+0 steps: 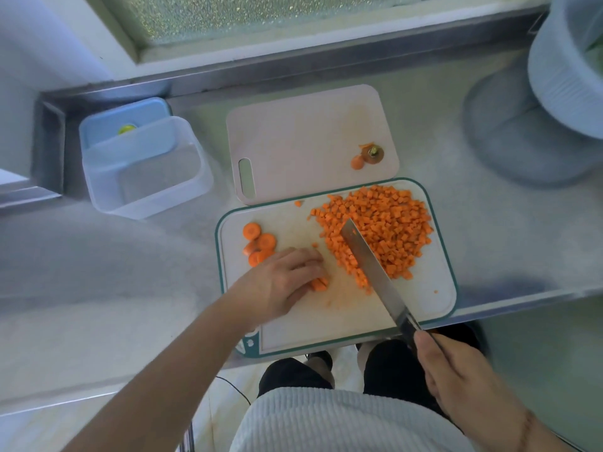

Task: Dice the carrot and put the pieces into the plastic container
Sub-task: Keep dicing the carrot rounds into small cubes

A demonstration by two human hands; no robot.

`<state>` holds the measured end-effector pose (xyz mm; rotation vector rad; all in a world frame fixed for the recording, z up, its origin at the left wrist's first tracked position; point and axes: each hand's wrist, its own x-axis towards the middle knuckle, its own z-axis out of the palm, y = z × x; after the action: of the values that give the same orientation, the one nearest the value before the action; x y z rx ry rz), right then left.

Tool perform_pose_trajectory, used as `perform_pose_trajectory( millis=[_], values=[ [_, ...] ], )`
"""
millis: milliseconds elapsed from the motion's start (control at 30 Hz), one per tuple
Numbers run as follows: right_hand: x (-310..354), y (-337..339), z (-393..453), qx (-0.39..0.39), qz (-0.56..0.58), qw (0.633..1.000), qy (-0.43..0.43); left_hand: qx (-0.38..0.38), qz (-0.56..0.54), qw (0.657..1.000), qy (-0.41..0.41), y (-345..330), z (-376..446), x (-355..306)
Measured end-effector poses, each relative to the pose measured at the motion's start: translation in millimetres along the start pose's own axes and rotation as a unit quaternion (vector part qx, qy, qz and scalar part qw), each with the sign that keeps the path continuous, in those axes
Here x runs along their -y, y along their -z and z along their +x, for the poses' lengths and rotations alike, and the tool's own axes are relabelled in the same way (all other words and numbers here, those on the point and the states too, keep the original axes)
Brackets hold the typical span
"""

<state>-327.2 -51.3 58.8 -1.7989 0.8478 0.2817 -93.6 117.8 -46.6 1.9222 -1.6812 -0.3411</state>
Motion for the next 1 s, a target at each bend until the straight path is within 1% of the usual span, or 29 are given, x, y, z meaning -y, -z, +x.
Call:
perform_pose_trajectory(
  millis=[67,133,200,300,400,500,567,633,700,767,867,1000],
  values=[
    [0,-1,0,0.007,0.005,1.0,-0.001,0.038,-0.001,0.998,-0.041,3,8,5],
    [-3,-4,0,0.013,0.005,1.0,-0.003,0.05,-0.002,0.997,-0.064,3,11,5],
    [-8,-8,0,0.014,-0.011,1.0,-0.003,0.042,-0.003,0.996,-0.073,2,11,3],
    [-10,-13,2,0.021,-0.024,0.999,-0.003,0.022,0.005,0.998,-0.058,-3,9,-3],
    [-8,-18,6,0.038,-0.045,0.998,-0.007,-0.033,0.032,0.999,-0.01,-10,0,-11],
    [-14,-25,12,0.048,-0.061,0.997,0.014,-0.116,0.049,0.989,0.08,-19,-11,-25],
    [-16,-31,16,0.049,-0.073,0.995,0.037,-0.165,0.034,0.976,0.14,-28,-13,-36],
    [-15,-37,19,0.051,-0.088,0.994,0.042,-0.188,0.007,0.965,0.182,-38,-10,-45],
    [-15,-42,21,0.055,-0.084,0.994,0.044,-0.199,-0.007,0.959,0.202,-45,-6,-48],
    [-16,-44,24,0.064,-0.082,0.994,0.045,-0.214,0.005,0.957,0.196,-46,-6,-48],
    [-19,-40,28,0.061,-0.075,0.993,0.06,-0.231,0.042,0.961,0.147,-46,-11,-43],
    [-22,-40,27,0.061,-0.07,0.993,0.078,-0.253,0.053,0.959,0.114,-50,-13,-40]
  ],
)
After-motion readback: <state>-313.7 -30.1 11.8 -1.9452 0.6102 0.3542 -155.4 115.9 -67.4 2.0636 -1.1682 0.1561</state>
